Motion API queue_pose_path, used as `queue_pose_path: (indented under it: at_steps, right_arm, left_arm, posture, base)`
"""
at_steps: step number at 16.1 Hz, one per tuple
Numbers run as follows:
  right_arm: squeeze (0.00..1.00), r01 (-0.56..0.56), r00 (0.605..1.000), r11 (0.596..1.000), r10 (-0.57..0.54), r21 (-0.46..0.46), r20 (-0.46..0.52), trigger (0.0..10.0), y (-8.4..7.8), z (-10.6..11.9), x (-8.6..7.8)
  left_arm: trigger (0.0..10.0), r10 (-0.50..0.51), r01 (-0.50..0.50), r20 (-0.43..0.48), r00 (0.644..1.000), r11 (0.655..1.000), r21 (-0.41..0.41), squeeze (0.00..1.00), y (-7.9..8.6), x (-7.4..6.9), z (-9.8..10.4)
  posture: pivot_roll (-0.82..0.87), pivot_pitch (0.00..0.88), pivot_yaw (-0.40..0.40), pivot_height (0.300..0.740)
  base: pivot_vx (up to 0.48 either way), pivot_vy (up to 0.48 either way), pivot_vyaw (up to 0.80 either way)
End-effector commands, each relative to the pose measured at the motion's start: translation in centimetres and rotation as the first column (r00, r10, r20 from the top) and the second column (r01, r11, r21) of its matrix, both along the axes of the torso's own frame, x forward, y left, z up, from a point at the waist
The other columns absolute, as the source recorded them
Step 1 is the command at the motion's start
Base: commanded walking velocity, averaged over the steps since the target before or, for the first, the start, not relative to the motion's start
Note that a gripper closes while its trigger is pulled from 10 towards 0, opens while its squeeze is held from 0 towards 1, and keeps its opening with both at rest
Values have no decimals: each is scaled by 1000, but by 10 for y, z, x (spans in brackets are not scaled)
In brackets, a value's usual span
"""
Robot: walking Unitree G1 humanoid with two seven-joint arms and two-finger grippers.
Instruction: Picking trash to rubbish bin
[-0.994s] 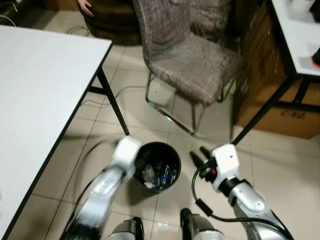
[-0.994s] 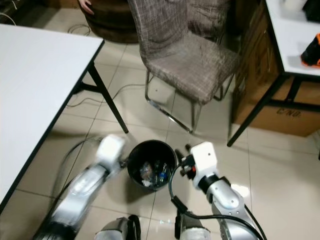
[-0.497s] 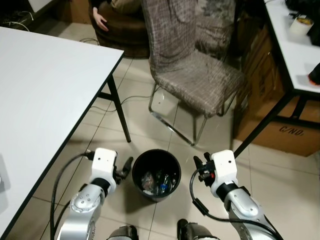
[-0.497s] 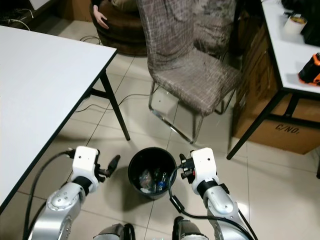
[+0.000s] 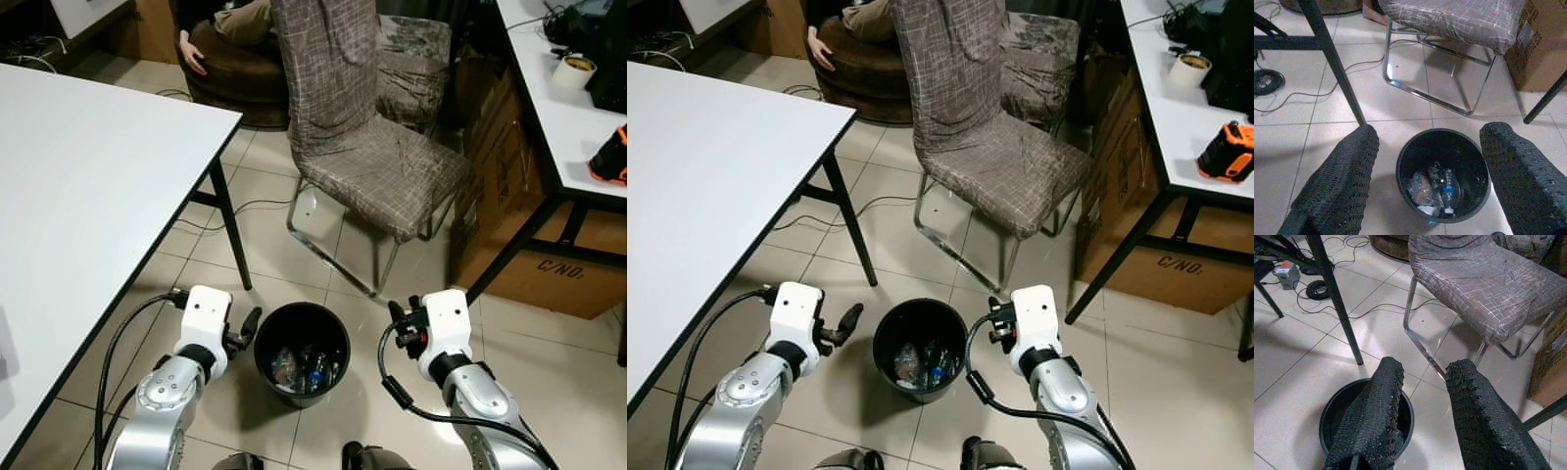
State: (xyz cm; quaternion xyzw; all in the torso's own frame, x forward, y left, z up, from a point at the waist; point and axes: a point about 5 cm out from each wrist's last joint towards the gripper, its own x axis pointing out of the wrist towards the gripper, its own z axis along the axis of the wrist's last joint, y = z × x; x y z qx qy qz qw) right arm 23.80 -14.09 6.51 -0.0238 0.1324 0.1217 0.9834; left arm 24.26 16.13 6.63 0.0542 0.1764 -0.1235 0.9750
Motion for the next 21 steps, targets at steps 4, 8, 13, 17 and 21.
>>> queue_pose_path:
  at_steps: [4,8,13,17,21]
  right_arm:
    - [0,16,999,1000,-16,3,-27,10000,-4,-5,-4]
    - [0,-2,999,1000,2,-4,-36,10000,-5,-6,-5]
    - [0,-5,999,1000,5,-4,-37,10000,-4,-6,-6]
    - [0,-4,999,1000,4,-2,-32,10000,-3,-5,-4]
    - [0,3,1000,1000,-3,-1,-26,10000,-3,-5,-2]
  left_arm:
    - [10000,-17,17,3,1000,1000,9,0,-5,-1,5]
    - [10000,-9,9,-12,1000,1000,17,0,-3,-3,4]
    - [10000,-13,14,-15,1000,1000,23,0,-2,-4,5]
    - [10000,-25,25,-15,1000,999,25,0,-3,-3,5]
    - [10000,-33,34,-14,999,999,25,0,-3,-2,6]
  posture:
    - [-62,101,-5,740]
    - [-63,117,-13,740]
    - [-63,108,-10,740]
    - [-63,100,-3,740]
    - [-61,94,7,740]
  base:
    - [0,0,0]
    - [-281,0,0]
    - [-292,0,0]
    - [-287,0,0]
    - [-290,0,0]
